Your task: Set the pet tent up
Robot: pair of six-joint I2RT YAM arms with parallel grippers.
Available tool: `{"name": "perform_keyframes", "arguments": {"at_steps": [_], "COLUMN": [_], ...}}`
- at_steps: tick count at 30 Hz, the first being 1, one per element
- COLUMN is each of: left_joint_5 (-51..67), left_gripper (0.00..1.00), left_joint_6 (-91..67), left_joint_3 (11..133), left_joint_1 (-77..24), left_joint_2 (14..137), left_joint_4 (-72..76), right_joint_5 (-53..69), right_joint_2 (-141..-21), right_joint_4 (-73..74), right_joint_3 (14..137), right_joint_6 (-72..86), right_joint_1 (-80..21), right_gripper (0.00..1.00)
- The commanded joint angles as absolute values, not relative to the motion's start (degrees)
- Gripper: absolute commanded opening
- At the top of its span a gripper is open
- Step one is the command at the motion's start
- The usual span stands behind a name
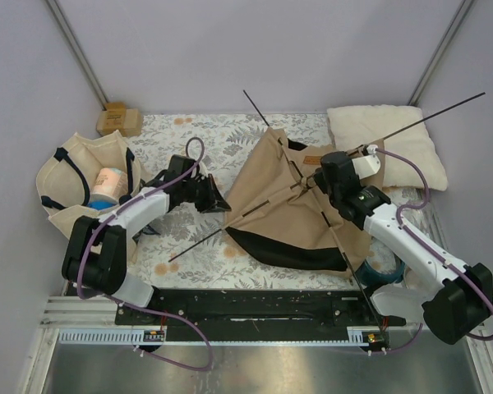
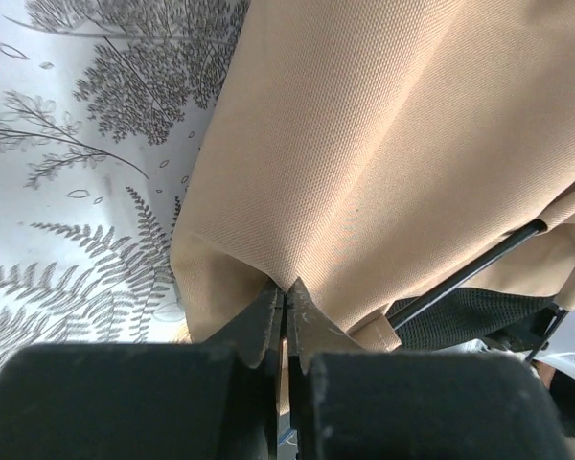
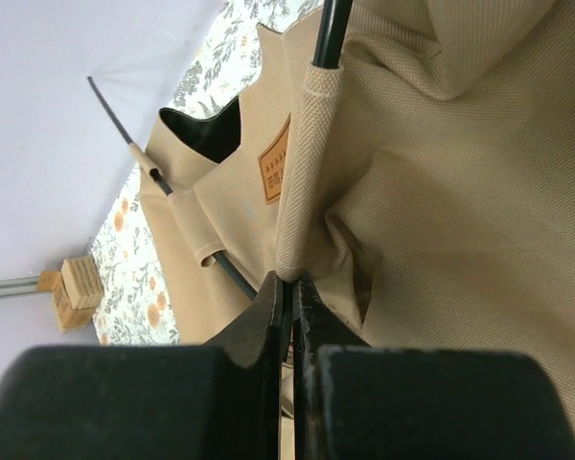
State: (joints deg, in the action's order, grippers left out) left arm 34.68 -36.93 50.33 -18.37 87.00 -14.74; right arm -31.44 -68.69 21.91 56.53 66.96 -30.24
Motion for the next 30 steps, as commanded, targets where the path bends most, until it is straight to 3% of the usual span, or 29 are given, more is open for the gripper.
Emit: {"name": "perform_keyframes", "arguments": {"at_steps": [1, 3, 5, 7, 9, 11, 15, 17, 20, 23, 30], "left_joint_5": [26.38, 25.93, 26.10, 26.54, 28.12, 28.91, 29.35, 30.14, 30.67, 31.11, 32.08], "left_gripper": [0.00, 0.00, 0.00, 0.00, 0.00, 0.00, 0.00, 0.00, 0.00, 0.00, 0.00], "left_joint_6": [-30.59, -30.41, -30.15, -30.84, -32.16, -32.96, -33.31, -33.40, -33.66, -33.92, -33.92], "left_joint_3": [58.26, 60.02, 61.60, 62.92, 63.54, 64.25, 65.74, 66.53, 67.67, 68.38, 67.94], "left_joint_1": [-17.14, -15.91, -15.29, -15.21, -15.29, -15.29, -15.29, -15.29, -15.29, -15.21, -15.29], "left_joint_2": [79.81, 78.23, 77.26, 76.91, 77.08, 77.34, 77.87, 77.96, 77.96, 77.87, 76.56], "left_joint_4": [-26.35, -29.52, -31.89, -32.87, -32.70, -32.61, -32.61, -32.61, -32.61, -32.61, -32.69], "right_joint_5": [-35.15, -35.16, -34.46, -32.01, -27.79, -24.36, -17.07, -10.23, -3.53, 1.39, 5.09], "right_joint_2": [-66.36, -66.97, -67.50, -67.68, -67.06, -65.84, -63.28, -63.89, -66.96, -71.88, -79.00], "right_joint_4": [20.82, 22.14, 23.99, 25.92, 27.59, 29.35, 30.15, 28.49, 26.72, 25.32, 20.83], "right_joint_3": [58.18, 59.67, 61.34, 62.57, 63.45, 63.81, 63.54, 63.28, 63.89, 65.04, 66.53], "right_joint_6": [67.15, 66.71, 66.36, 65.22, 64.16, 63.02, 60.56, 60.38, 61.17, 62.40, 66.61], "right_joint_1": [-29.62, -29.62, -29.62, -29.62, -29.53, -29.62, -29.71, -30.14, -33.03, -36.73, -41.57], "right_gripper": [0.00, 0.04, 0.23, 0.51, 0.65, 0.71, 0.65, 0.56, 0.32, 0.21, 0.35]}}
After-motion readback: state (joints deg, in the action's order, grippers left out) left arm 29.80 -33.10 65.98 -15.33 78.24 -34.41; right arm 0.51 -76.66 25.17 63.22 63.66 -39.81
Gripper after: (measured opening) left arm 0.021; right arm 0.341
